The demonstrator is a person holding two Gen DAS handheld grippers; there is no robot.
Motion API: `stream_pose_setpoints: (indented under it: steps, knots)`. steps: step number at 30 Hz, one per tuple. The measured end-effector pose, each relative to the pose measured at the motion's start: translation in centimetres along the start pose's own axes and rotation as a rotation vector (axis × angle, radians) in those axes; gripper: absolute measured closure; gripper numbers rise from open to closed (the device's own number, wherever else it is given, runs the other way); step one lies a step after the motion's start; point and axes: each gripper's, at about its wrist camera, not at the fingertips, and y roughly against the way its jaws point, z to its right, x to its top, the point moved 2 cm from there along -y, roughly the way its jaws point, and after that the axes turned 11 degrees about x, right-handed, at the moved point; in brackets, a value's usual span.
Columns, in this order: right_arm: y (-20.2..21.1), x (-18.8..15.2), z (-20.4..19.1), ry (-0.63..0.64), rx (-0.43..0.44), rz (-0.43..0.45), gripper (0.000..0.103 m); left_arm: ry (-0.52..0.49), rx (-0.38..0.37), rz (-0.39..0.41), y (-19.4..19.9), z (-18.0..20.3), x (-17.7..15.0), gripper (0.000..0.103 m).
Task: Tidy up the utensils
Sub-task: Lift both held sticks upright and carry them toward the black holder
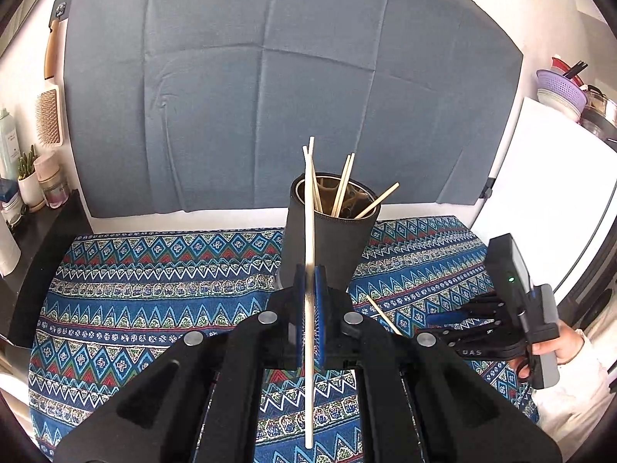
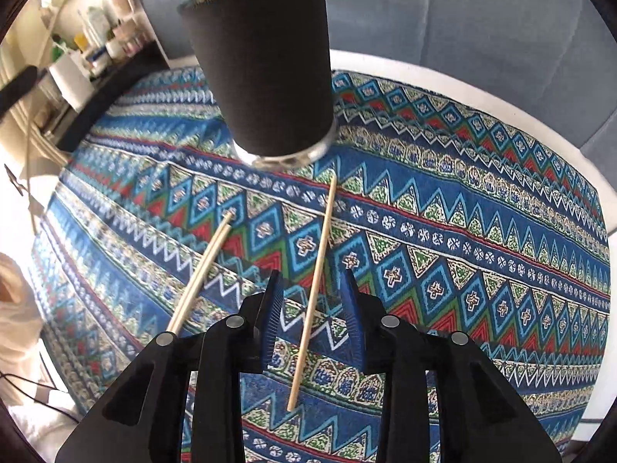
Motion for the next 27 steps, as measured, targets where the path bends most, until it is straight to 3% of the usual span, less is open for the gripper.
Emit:
stream_pose_setpoints:
  steps: [6, 9, 12, 17, 27]
  knots:
    - [-3.7, 0.3, 1.0, -0.006, -0.076, -0.113, 0.073, 0.015, -0.022, -0.023, -0.7, 0.0, -0.7, 0.098]
    - [-4.8, 0.8, 1.1, -0.015, -0.042, -0.14, 0.073, 0.007, -0.02, -0.025, -0.9, 0.1, -0.8, 0.098]
    - [-5.2, 1.1, 0.8, 0.014, -0.054, -0.134, 0.078, 0.007, -0.023, -0.029, -1.1, 0.1, -0.8, 0.098]
    - [-5.0, 0.9, 1.2, 0.026, -0.014, -0.111, 0.097, 0.018, -0.028, -0.023, -1.2, 0.0, -0.6, 0.098]
    - [-2.8, -0.3, 3.4, -0.065, 0.1, -0.002, 0.098, 0.035, -0.033, 0.002, -1.1, -0.2, -0.2, 0.098]
